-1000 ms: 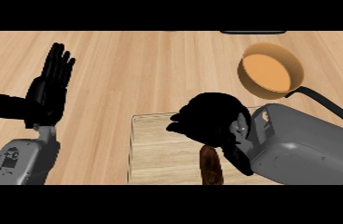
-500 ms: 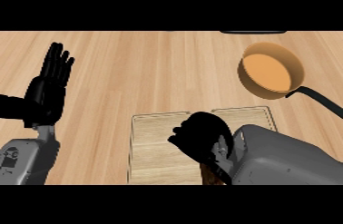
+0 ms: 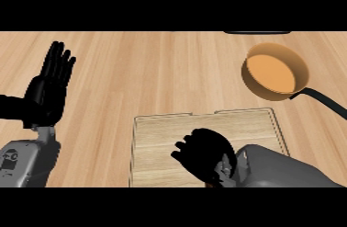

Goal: Pick the sweet potato from the tray and place it in the pot

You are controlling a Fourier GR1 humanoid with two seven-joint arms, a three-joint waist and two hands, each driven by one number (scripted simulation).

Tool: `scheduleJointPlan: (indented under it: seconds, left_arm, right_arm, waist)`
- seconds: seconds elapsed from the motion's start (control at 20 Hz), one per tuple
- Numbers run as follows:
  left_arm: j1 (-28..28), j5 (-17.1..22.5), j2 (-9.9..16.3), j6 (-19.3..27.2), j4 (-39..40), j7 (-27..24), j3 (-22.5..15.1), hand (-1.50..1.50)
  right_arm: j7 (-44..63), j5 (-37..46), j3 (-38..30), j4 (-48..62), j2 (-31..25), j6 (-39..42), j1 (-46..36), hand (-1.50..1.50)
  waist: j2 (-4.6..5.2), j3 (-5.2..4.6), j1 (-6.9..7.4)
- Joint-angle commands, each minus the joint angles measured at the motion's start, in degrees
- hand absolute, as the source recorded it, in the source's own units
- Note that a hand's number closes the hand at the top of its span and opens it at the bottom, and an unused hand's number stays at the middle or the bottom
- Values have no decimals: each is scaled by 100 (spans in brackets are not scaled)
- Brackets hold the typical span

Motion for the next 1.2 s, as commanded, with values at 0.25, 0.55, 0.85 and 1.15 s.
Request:
scheduleJointPlan:
  seconds: [0.25,0.55,0.85,1.15]
  left_arm:
    - [-198,-101,-47,-91,89,115,98,0]
    - [-59,-173,-99,-241,157,-133,203,0]
    - [-170,-195,-153,-261,-26,176,236,0]
    - [-251,-297,-129,-229,16,276,350,0]
  right_arm:
    - [-592,1423,119,126,-137,265,296,-150]
    - [-1349,2493,362,554,-223,-253,795,-150]
    - [-1989,2900,197,401,-380,-192,1125,-150]
    - [-2144,3489,478,988,232,-530,1526,-150]
  waist:
    - [14,4,30]
    - [18,3,34]
    - [9,3,3]
    - [11,1,11]
